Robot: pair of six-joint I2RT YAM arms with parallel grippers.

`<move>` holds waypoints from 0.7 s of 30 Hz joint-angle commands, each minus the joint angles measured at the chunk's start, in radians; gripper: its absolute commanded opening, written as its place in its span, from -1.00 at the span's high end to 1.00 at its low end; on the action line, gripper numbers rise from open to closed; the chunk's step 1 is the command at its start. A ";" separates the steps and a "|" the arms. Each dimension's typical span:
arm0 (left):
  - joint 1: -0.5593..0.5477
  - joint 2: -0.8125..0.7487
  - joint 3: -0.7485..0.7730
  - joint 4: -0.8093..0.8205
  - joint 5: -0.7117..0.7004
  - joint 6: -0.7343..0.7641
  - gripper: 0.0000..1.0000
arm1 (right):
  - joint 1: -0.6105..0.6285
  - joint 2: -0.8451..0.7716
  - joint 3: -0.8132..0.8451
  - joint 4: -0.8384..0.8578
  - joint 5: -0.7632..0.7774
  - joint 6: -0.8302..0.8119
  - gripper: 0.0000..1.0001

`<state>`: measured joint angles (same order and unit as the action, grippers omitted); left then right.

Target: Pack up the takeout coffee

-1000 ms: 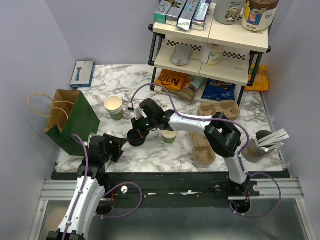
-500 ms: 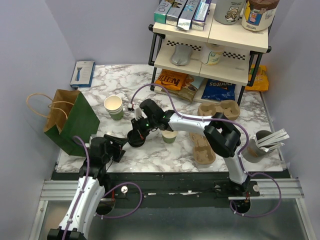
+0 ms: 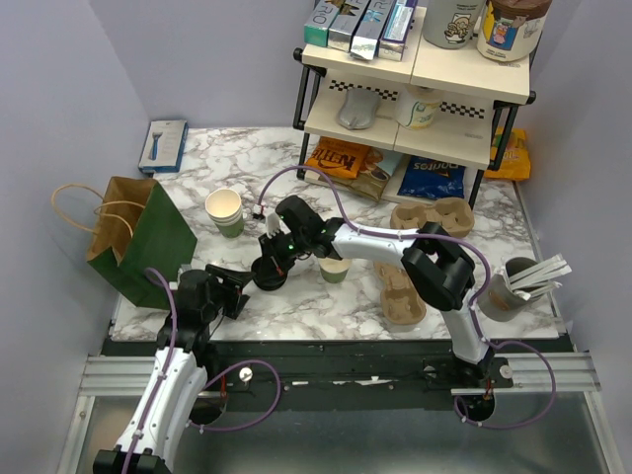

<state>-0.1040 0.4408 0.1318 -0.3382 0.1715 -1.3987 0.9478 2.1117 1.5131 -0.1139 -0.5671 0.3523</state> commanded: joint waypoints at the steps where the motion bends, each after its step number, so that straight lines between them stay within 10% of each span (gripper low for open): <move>1: 0.006 -0.027 0.003 -0.038 0.010 0.013 -0.54 | -0.010 0.028 -0.005 0.006 -0.010 0.017 0.99; 21: 0.006 -0.017 0.022 -0.022 0.003 0.032 -0.54 | -0.012 0.024 -0.004 0.005 -0.033 0.016 0.99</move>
<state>-0.1040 0.4034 0.1341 -0.3943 0.1707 -1.3876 0.9405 2.1136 1.5131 -0.1127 -0.5739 0.3660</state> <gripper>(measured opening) 0.766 0.013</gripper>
